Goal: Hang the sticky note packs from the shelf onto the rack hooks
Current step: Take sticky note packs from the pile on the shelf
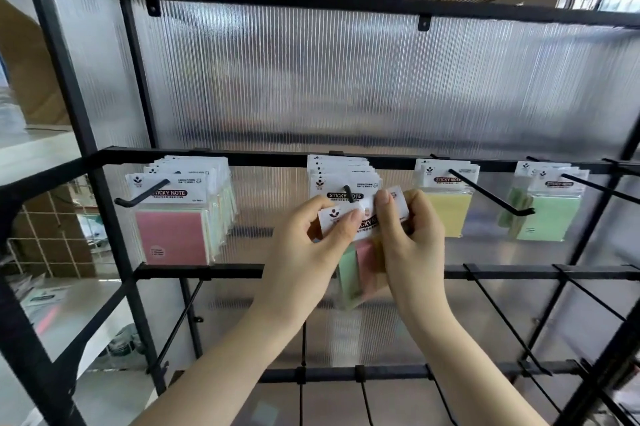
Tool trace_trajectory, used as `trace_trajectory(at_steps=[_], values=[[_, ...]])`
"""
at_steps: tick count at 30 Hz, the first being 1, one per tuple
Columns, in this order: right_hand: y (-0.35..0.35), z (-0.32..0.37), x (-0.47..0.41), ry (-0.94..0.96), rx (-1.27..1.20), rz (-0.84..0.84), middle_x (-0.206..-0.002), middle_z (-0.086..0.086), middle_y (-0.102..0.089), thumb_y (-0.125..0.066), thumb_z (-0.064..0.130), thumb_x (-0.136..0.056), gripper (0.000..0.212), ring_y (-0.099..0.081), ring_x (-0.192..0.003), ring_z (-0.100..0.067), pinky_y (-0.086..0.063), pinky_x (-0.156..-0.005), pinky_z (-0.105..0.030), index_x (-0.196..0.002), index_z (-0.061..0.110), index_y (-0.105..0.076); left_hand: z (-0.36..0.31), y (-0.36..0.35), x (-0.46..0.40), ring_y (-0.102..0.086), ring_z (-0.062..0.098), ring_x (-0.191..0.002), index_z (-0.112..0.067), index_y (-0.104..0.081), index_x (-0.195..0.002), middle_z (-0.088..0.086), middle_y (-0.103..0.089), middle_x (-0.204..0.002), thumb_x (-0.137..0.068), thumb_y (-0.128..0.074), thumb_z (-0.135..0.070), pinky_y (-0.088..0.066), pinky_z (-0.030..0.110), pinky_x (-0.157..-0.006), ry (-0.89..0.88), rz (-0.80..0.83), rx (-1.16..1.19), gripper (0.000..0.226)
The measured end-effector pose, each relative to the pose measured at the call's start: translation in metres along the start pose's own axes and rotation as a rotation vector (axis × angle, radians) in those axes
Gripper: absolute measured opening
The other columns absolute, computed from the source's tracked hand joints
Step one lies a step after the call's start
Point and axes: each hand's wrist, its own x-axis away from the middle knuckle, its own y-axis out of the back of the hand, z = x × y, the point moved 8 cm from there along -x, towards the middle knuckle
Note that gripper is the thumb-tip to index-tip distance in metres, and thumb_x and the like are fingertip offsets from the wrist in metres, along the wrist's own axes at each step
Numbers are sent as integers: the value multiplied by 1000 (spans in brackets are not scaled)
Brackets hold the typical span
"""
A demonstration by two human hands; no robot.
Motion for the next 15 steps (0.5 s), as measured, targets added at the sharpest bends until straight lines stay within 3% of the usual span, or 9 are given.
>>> trace_trajectory(at_steps=[7, 11, 15], values=[[-1, 2, -1, 12, 6, 8, -56, 18, -48, -56, 27, -95, 27, -42, -52, 2, -33, -51, -8, -70, 20, -48, 7, 1, -1, -48, -1, -56, -23, -61, -75, -16, -54, -59, -89, -59, -32, -37, 10, -55, -14, -49, 87, 17], [-4, 3, -2, 18, 14, 17, -58, 17, -48, -55, 32, -93, 28, -40, -53, 2, -34, -53, -8, -73, 12, -51, 8, 1, 0, -52, 0, -59, -26, -62, -75, -15, -58, -62, -89, -58, -28, -40, 11, -57, -28, -87, 144, 15], [-4, -3, 1, 3, 1, 41, -61, 14, -50, -56, 32, -93, 27, -43, -55, 3, -36, -53, -10, -74, 14, -51, 18, 2, 2, -58, 8, -62, -15, -65, -79, -5, -64, -66, -87, -58, -25, -46, 18, -58, 12, -110, 228, 15]])
